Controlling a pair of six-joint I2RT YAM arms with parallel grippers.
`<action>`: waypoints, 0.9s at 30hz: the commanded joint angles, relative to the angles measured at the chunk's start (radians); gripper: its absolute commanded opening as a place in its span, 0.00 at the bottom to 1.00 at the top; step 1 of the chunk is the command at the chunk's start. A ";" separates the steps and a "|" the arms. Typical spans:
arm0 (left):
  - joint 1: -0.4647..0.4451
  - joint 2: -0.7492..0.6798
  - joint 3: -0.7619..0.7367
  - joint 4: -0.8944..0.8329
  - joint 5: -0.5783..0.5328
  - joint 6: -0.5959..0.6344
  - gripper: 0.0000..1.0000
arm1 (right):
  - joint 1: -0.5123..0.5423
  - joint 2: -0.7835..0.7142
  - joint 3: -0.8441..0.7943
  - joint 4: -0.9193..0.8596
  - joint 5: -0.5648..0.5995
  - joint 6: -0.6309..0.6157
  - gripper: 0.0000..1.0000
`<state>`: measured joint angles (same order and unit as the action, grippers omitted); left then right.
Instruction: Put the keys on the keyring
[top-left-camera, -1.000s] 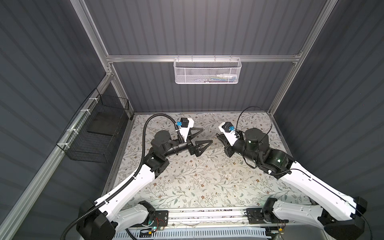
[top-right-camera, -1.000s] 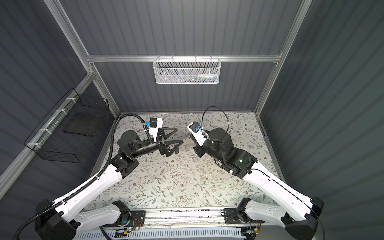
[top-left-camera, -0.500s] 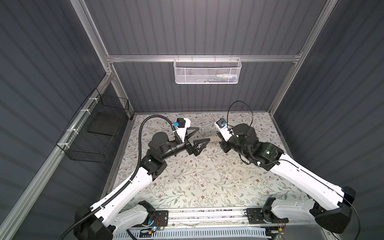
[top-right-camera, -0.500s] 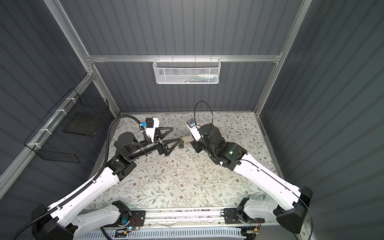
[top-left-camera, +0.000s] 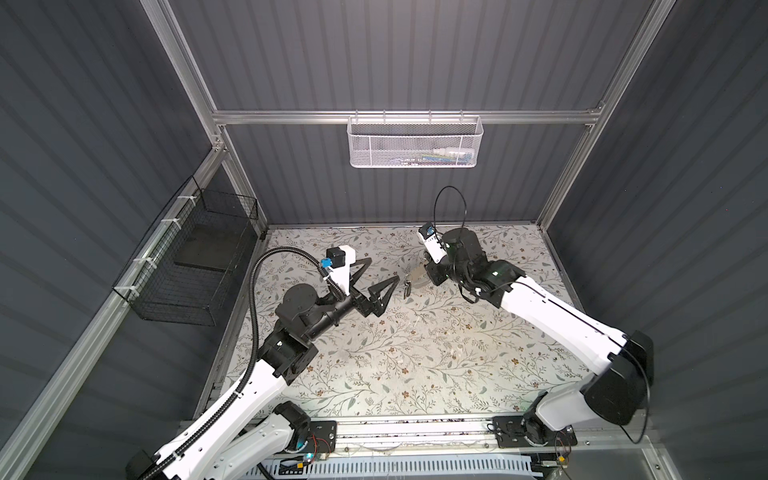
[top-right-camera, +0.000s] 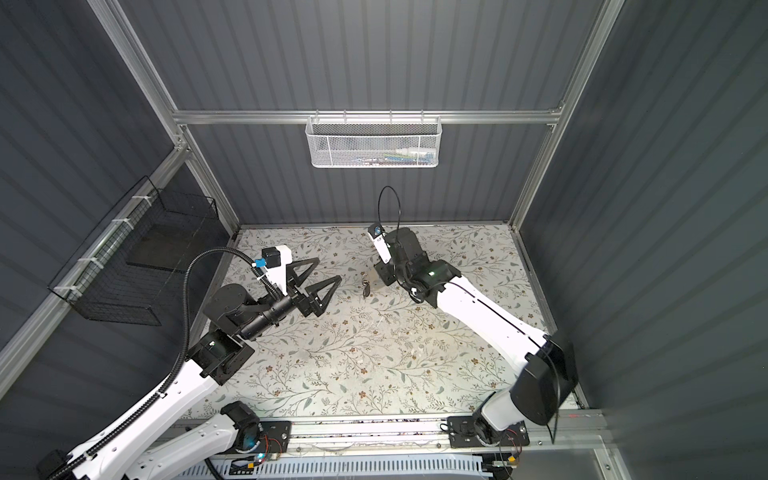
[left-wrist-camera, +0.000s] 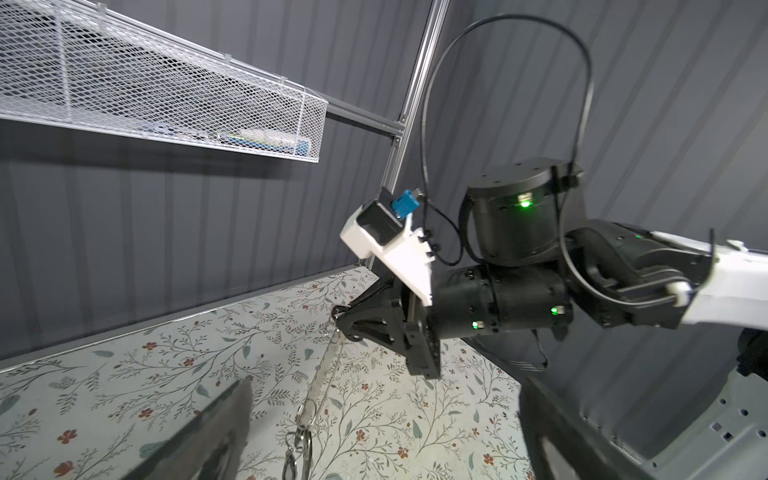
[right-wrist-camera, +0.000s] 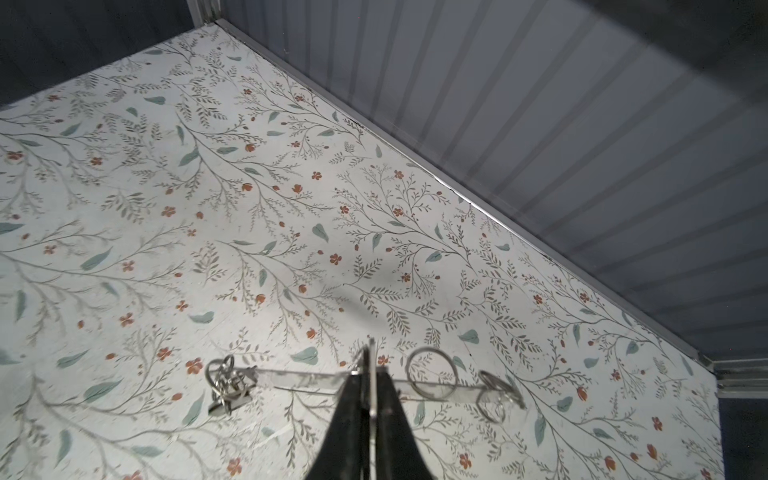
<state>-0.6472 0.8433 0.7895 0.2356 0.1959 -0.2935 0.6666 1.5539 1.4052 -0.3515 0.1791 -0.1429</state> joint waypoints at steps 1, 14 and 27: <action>0.000 -0.053 -0.007 -0.061 -0.052 0.046 1.00 | -0.040 0.091 0.084 0.098 -0.054 -0.010 0.10; 0.000 -0.187 -0.010 -0.191 -0.136 0.089 1.00 | -0.081 0.507 0.403 0.082 -0.073 -0.005 0.10; 0.000 -0.198 -0.021 -0.183 -0.128 0.090 1.00 | -0.081 0.400 0.085 0.165 -0.046 0.032 0.11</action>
<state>-0.6472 0.6518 0.7803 0.0460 0.0692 -0.2195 0.5896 1.9980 1.5246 -0.2287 0.1207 -0.1307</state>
